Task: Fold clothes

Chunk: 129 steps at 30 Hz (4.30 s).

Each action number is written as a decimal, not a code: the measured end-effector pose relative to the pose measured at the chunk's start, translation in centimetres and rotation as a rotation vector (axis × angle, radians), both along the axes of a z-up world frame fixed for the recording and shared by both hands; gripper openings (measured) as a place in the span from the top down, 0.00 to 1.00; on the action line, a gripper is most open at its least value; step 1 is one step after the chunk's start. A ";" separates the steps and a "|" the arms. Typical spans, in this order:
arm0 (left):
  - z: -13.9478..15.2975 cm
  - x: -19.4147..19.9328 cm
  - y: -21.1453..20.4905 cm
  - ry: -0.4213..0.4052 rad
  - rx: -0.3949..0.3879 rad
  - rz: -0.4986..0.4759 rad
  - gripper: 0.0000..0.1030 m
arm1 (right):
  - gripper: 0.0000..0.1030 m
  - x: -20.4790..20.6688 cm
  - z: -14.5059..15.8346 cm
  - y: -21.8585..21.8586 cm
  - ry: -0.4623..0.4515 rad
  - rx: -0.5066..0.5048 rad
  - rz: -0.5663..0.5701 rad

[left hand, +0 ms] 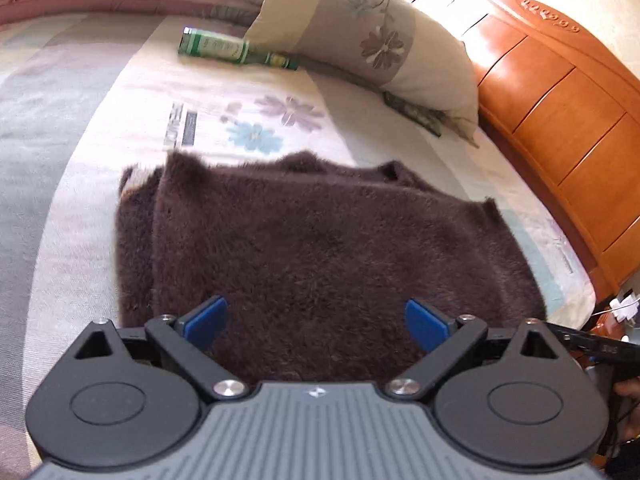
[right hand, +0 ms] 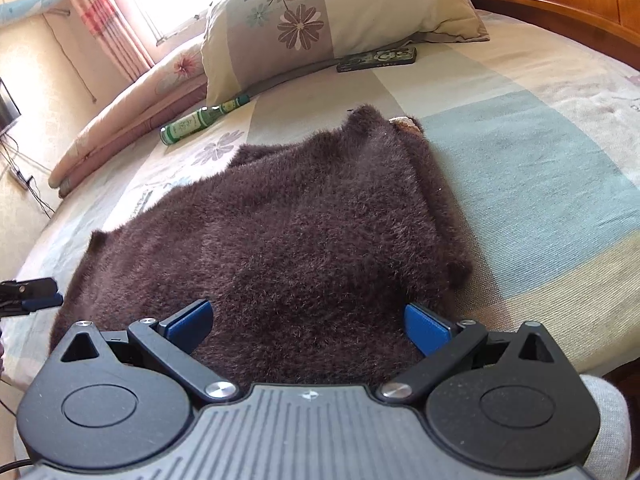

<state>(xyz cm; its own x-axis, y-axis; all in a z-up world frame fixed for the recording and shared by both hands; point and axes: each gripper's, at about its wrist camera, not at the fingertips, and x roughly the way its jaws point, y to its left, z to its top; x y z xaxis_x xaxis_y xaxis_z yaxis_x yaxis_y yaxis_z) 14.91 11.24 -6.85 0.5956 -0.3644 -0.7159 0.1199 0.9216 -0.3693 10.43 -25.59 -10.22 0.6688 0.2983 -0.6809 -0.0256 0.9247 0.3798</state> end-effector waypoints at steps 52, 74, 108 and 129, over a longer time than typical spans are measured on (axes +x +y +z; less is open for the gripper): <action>4.3 5.2 -0.7 0.061 0.069 -0.030 0.02 | 0.00 2.4 -1.0 7.1 -0.041 -0.298 0.078; 5.4 5.8 8.7 -0.008 -0.102 0.021 0.02 | 0.00 0.8 2.3 8.2 -0.099 -0.195 -0.009; -6.0 13.1 12.9 0.276 -0.600 -0.119 0.02 | 0.00 2.7 4.1 19.5 -0.079 -0.138 0.265; -7.7 11.9 13.9 0.234 -0.534 -0.071 0.68 | 0.00 0.3 4.6 25.0 -0.163 -0.312 0.499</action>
<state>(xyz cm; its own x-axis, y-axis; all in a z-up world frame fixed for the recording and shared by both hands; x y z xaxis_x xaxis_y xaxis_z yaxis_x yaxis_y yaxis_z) 26.76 25.18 -14.55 0.4047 -0.7441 -0.5315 0.0343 0.5932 -0.8043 10.78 -0.59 -5.63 0.6031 0.4050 -0.6872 -0.5193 0.8533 0.0472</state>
